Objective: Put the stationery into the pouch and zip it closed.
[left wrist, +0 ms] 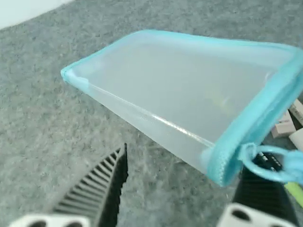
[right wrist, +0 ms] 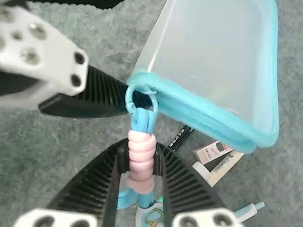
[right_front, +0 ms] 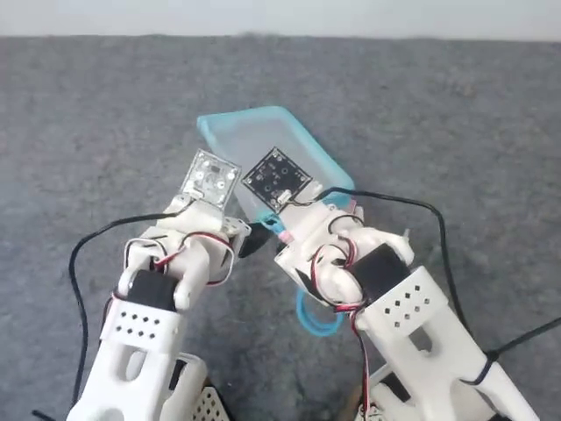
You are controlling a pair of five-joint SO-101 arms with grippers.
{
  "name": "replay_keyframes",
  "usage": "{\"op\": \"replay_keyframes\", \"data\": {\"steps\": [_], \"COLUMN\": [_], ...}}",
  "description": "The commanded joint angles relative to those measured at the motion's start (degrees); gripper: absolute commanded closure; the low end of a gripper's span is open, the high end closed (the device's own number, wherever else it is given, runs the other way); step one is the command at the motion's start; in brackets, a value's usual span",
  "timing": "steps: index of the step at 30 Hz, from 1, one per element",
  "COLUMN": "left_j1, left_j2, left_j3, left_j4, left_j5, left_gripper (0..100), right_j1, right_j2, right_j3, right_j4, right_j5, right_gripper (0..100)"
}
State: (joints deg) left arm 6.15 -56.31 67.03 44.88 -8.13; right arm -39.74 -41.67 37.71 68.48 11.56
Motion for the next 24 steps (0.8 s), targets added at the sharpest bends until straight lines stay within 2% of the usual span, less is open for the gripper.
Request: {"op": "replay_keyframes", "data": {"steps": [1, 6, 14, 24], "left_j1": [-2.9, -5.89, -5.54, -5.71], "left_j2": [0.35, 0.53, 0.44, 0.53], "left_j3": [-1.19, -1.01, -1.1, -1.27], "left_j4": [-2.37, -3.78, -4.57, -5.36], "left_j5": [0.44, 0.35, 0.7, 3.6], "left_gripper": [65, 65, 65, 65], "right_j1": [-0.13, 2.15, 7.16, 5.85], "right_j2": [-2.59, -2.07, -2.24, -2.07], "right_j3": [-3.87, -3.25, 4.66, 10.11], "right_j4": [1.36, 2.51, 0.57, -1.71], "right_j5": [1.41, 4.13, 8.35, 9.41], "right_gripper": [99.3, 99.3, 99.3, 99.3]}}
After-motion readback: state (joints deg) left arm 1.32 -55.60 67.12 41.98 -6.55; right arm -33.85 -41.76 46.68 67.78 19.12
